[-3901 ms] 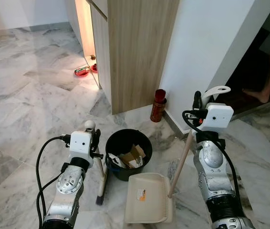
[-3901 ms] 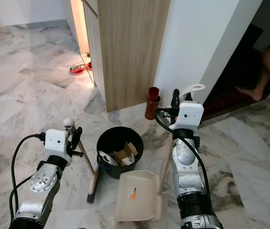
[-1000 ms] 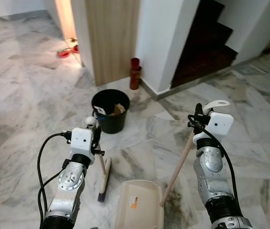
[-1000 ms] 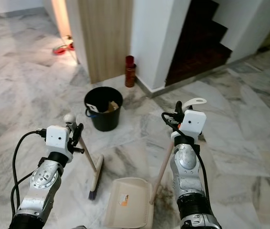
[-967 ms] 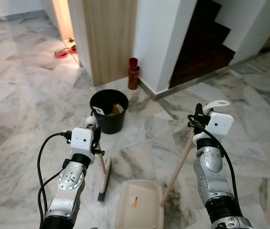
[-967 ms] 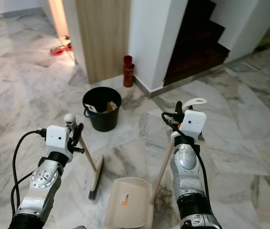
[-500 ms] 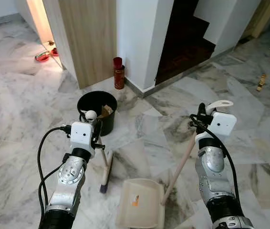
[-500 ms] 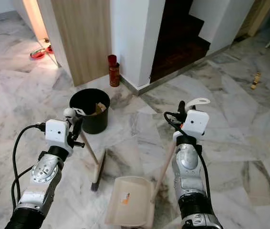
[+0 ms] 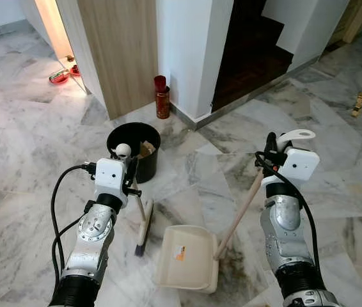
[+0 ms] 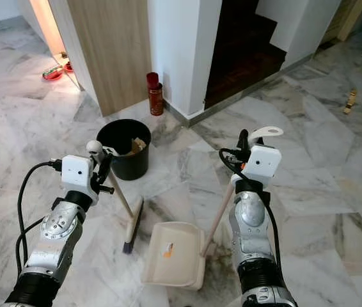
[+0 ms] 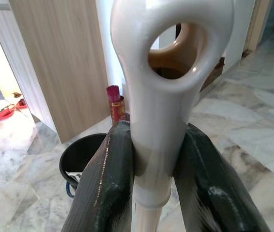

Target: Sweep floor

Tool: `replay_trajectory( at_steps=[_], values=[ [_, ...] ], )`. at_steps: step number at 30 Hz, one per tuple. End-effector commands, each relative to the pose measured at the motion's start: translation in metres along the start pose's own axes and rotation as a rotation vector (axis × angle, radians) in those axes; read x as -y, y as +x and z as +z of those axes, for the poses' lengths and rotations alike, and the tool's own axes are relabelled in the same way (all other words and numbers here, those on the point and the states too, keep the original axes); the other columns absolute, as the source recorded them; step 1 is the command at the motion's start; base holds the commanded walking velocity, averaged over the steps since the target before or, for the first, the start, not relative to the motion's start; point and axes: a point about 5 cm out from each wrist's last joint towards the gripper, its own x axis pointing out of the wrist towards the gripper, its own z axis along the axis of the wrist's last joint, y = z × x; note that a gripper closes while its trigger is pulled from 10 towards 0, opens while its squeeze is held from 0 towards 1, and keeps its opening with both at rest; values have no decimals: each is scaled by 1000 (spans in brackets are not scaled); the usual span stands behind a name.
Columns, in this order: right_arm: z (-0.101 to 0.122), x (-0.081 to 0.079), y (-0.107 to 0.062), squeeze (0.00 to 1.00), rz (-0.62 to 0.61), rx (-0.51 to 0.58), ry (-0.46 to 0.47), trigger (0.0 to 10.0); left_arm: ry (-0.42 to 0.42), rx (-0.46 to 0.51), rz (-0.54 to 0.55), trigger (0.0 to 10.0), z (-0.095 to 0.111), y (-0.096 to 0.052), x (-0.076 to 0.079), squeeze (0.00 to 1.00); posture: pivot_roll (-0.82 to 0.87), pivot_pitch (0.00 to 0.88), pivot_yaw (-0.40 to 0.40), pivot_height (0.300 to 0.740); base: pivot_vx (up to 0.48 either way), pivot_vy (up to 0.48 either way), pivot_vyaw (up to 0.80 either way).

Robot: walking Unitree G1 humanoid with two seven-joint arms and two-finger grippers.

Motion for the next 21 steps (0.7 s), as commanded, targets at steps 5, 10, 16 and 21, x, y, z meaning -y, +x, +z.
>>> replay_trajectory(
  at_steps=[5, 10, 16, 21],
  values=[
    [11, 1, 4, 0, 1, 49, -5, 10000, 15, 12, 13, 10000, 4, -2, -2, 0, 136, 147, -19, 740, 0, -274, -775],
    [11, 1, 6, 0, 6, 49, -7, 10000, 12, 12, 15, 10000, 3, -3, 0, 0, 138, 135, -27, 740, 0, 0, -775],
    [13, -1, 9, 0, 15, 53, -8, 10000, 11, 18, 21, 10000, 5, 0, -1, 0, 136, 124, -34, 740, 0, 0, -775],
    [14, -2, 10, 0, 19, 57, -10, 10000, 20, 20, 16, 10000, 5, -1, 0, 0, 129, 118, -36, 740, 0, 0, -775]
  ],
)
